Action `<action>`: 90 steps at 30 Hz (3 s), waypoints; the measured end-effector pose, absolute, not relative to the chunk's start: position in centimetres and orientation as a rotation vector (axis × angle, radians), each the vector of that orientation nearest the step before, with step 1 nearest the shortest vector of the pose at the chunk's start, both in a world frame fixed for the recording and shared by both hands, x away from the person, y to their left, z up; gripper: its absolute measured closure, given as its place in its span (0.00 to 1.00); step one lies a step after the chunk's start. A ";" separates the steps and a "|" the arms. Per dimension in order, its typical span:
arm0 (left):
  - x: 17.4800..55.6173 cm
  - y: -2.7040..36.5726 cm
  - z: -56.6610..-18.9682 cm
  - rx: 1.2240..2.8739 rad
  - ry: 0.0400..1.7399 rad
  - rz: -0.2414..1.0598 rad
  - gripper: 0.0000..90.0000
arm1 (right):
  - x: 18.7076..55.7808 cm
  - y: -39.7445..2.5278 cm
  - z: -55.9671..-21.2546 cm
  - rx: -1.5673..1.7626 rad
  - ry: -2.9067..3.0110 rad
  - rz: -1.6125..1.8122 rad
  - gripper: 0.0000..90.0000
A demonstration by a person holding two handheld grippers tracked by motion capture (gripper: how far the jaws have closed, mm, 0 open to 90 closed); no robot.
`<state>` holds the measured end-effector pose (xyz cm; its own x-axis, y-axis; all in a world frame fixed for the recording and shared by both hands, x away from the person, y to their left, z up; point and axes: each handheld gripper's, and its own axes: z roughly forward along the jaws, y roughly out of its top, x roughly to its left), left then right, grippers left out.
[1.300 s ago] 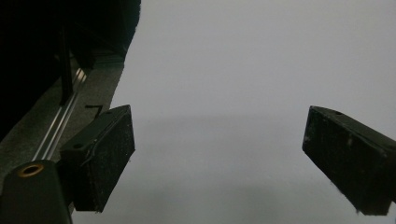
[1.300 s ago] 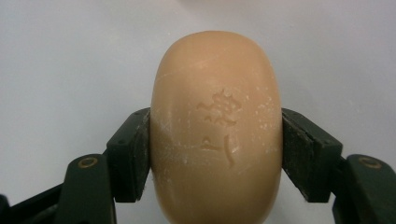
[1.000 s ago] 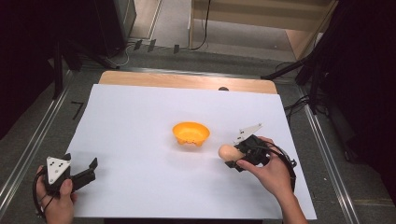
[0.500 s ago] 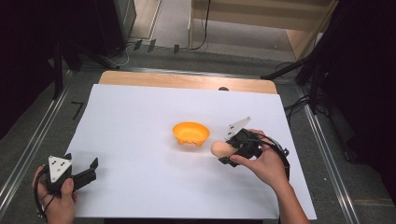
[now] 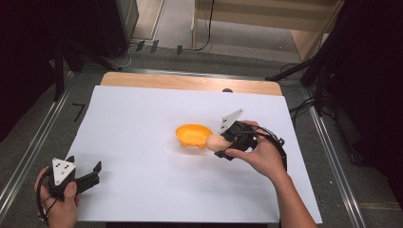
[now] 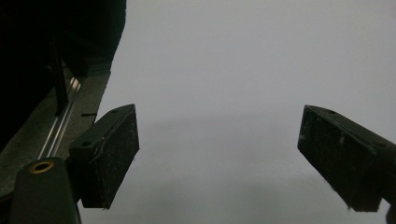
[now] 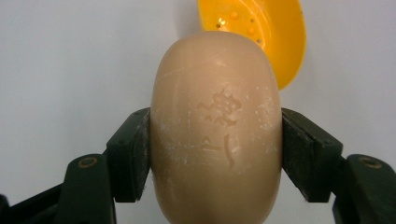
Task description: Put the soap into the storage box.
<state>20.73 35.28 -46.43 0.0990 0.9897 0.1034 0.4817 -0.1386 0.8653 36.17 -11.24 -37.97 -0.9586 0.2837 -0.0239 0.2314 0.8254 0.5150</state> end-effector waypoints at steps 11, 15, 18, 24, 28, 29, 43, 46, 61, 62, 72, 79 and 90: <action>20.7 35.3 -46.4 1.708 1.457 0.946 0.15 | 37.7 -9.2 -37.8 0.339 2.937 0.779 0.37; 20.8 35.4 -46.4 1.706 1.458 0.943 0.15 | 38.2 -8.3 -37.7 0.305 2.936 0.755 0.37; 20.8 35.4 -46.4 1.706 1.458 0.942 0.15 | 38.5 -8.0 -37.6 0.298 2.936 0.763 0.37; 20.8 35.4 -46.4 1.708 1.458 0.942 0.15 | 39.5 -7.3 -37.7 0.303 2.951 0.768 0.37; 20.8 35.4 -46.4 1.706 1.455 0.940 0.15 | 40.2 -6.7 -38.1 0.295 2.957 0.736 0.37; 20.8 35.4 -46.4 1.706 1.455 0.940 0.15 | 40.3 -6.6 -38.2 0.301 2.957 0.739 0.37; 20.8 35.4 -46.4 1.708 1.457 0.936 0.15 | 41.6 -5.2 -38.9 0.253 2.977 0.716 0.37; 20.8 35.4 -46.4 1.706 1.458 0.935 0.15 | 41.9 -4.5 -39.2 0.238 3.004 0.701 0.37; 20.8 35.4 -46.4 1.709 1.459 0.935 0.15 | 42.6 -3.8 -39.6 0.273 3.044 0.699 0.35; 20.8 35.4 -46.4 1.708 1.459 0.935 0.15 | 42.7 -3.9 -39.3 0.281 3.040 0.758 0.34; 20.8 35.4 -46.4 1.705 1.459 0.936 0.15 | 42.3 -5.5 -38.6 0.360 2.984 0.776 0.25; 20.8 35.4 -46.4 1.710 1.463 0.941 0.15 | 41.6 -7.8 -38.8 0.446 2.907 0.888 0.25; 20.8 35.4 -46.4 1.716 1.464 0.947 0.15 | 39.4 -11.7 -39.3 0.676 2.767 0.946 0.15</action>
<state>20.84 35.38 -46.41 0.1018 0.9901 0.0967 0.4941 -0.1347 0.8589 39.39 -11.72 -39.35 -0.8892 0.4573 0.0121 0.3689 0.7012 0.6101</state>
